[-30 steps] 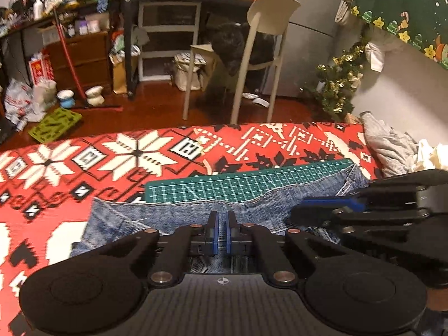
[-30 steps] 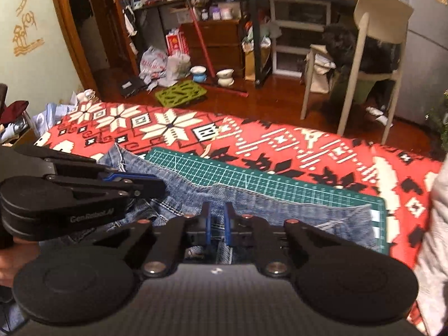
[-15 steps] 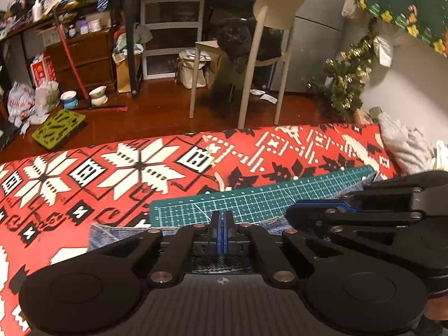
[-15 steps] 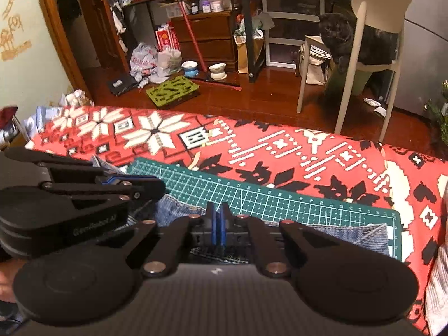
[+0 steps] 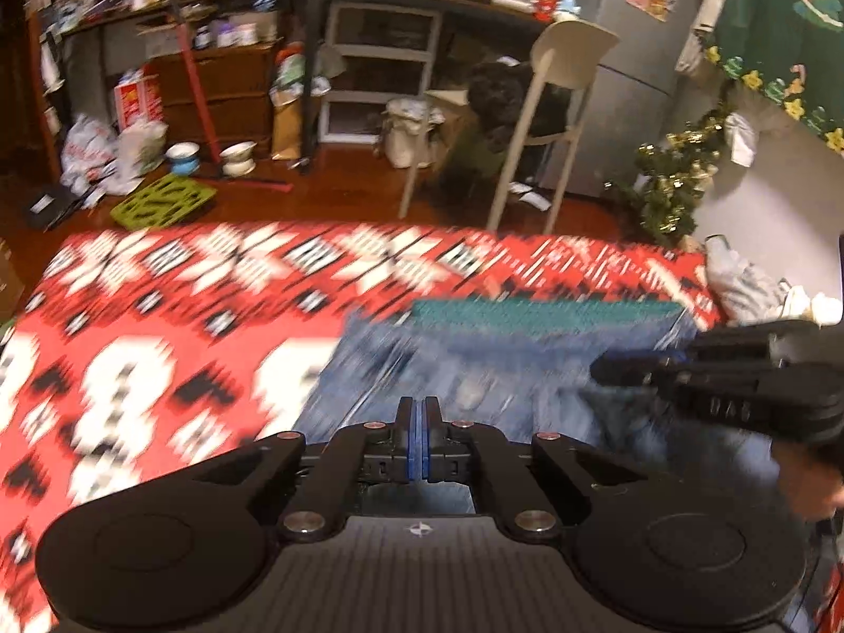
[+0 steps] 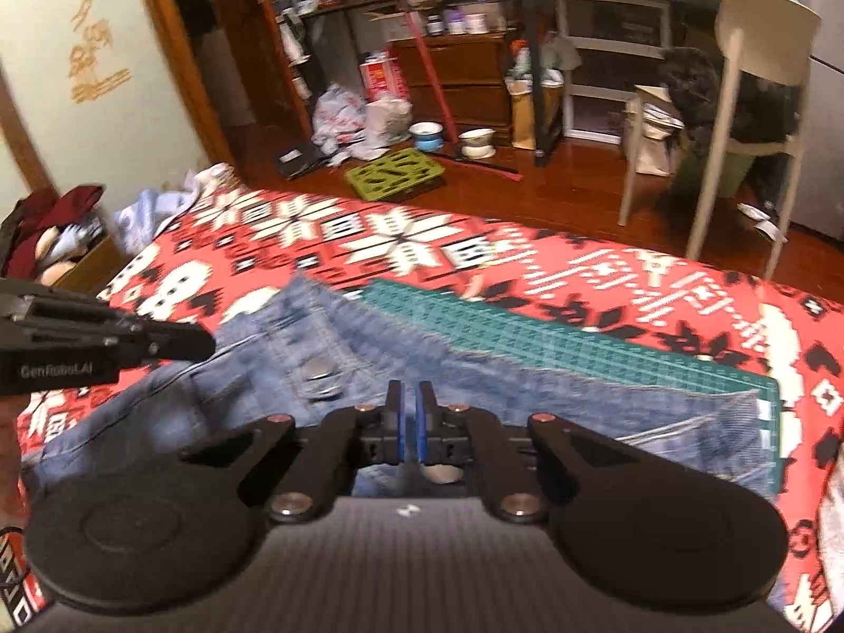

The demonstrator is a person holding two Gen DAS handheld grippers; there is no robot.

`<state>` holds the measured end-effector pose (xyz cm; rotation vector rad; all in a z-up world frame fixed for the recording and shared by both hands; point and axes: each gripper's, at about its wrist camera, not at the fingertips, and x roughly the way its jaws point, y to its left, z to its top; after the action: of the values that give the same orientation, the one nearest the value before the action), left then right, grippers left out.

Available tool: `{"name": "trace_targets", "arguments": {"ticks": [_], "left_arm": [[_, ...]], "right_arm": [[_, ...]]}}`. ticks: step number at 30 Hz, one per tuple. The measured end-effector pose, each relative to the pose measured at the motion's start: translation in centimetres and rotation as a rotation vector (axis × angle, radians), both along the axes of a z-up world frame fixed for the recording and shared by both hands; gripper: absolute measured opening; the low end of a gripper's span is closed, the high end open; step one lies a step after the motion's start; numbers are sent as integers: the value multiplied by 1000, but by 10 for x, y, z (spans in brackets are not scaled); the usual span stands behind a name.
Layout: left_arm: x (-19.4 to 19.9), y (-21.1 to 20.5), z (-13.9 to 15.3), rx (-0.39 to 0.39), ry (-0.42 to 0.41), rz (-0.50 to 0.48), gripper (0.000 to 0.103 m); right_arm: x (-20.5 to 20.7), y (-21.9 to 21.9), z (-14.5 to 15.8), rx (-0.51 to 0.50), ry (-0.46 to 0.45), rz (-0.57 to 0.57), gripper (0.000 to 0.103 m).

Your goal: Fold clothes

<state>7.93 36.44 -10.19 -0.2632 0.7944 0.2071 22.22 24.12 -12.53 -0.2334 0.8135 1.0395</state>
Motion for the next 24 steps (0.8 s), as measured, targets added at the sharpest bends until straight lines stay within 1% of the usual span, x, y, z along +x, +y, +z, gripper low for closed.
{"name": "trace_targets", "arguments": {"ticks": [3,6,9,14,19,21,24], "left_arm": [[-22,7,-13,-23,38,40,2],[-36,13,-27,-28,64,87,2],[-49,21,-32,-43,46,124,2],[-52,36,-36,-101,9,178,2],[-52,41,-37,-74,2,205,4],[-56,45,-39,-86,-9,212,5],[-65,48,-40,-98,-24,222,4]], "right_arm": [[-22,16,0,-13,-13,58,5],[-44,36,-2,-19,-14,123,5],[-57,58,-7,-19,-8,179,5],[-69,99,-14,4,-1,234,5],[-67,138,-31,-52,-49,242,5],[-62,144,-33,-34,-73,230,4],[-51,153,-35,-41,-61,187,4]]}}
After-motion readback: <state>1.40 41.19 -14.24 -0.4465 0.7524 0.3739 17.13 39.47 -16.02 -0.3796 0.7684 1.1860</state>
